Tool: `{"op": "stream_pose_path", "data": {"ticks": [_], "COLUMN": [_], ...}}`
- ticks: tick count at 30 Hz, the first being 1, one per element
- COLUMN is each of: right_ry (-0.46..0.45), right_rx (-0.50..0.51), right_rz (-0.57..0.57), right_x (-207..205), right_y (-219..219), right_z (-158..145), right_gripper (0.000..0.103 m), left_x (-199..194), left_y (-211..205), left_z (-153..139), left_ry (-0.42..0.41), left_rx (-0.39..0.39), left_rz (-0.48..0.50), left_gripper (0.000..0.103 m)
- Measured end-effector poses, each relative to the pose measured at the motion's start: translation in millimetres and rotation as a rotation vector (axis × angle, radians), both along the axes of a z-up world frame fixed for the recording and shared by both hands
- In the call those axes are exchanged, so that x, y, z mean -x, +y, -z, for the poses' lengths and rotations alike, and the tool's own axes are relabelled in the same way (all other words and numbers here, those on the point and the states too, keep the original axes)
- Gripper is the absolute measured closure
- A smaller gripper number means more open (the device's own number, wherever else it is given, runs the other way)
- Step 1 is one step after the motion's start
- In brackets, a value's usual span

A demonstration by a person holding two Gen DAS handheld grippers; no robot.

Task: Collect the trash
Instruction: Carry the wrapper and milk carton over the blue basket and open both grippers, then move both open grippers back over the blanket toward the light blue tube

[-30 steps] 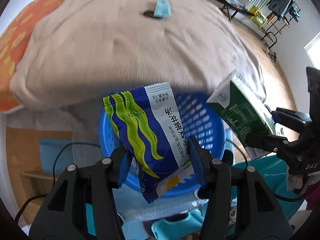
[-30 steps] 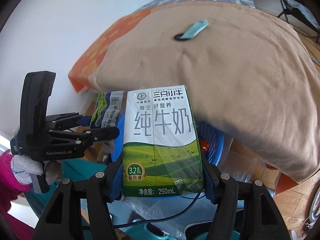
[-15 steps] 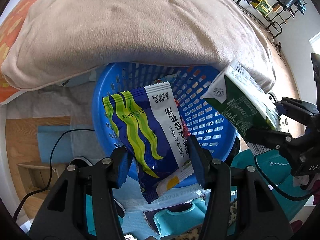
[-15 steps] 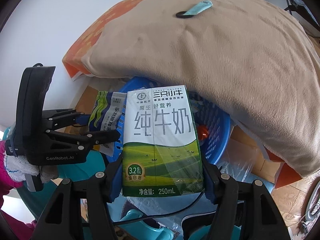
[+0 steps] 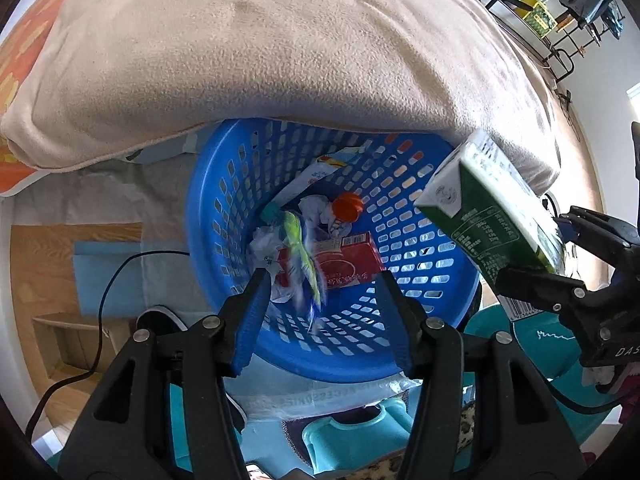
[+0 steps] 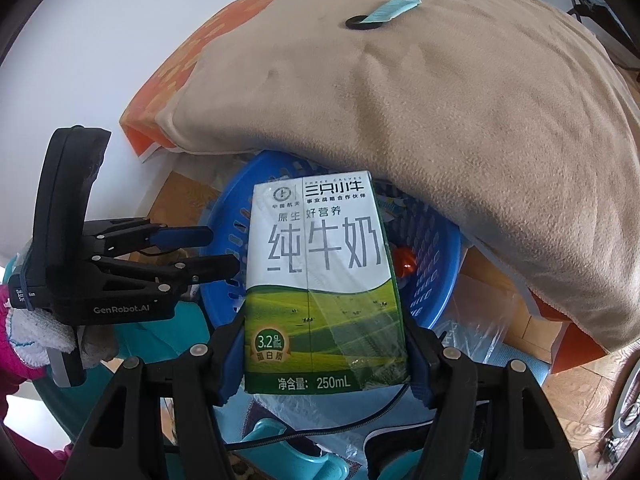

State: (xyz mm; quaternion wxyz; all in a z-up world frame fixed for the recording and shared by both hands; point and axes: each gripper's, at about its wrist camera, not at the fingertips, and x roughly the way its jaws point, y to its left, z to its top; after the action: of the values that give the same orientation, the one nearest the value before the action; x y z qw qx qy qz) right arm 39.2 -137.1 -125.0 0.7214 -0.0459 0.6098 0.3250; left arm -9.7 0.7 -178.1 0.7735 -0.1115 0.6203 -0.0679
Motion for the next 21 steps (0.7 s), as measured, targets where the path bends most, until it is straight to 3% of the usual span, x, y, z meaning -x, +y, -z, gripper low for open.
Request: {"op": "stream_pose_path", "data": {"ticks": [21], "right_ry": [-0.024], "right_rx": [-0.021], "right_rz": [0.014], "right_x": [-2.8], "right_y": [-2.5], "right_z": [-11.3], "right_gripper": [0.033], "left_x": [-0.8], "left_y": [-0.7], "left_z": [-9.6], "left_ry": [-0.031], "left_rx": [0.000], "left_rz": [-0.003], "left_gripper": [0.047]}}
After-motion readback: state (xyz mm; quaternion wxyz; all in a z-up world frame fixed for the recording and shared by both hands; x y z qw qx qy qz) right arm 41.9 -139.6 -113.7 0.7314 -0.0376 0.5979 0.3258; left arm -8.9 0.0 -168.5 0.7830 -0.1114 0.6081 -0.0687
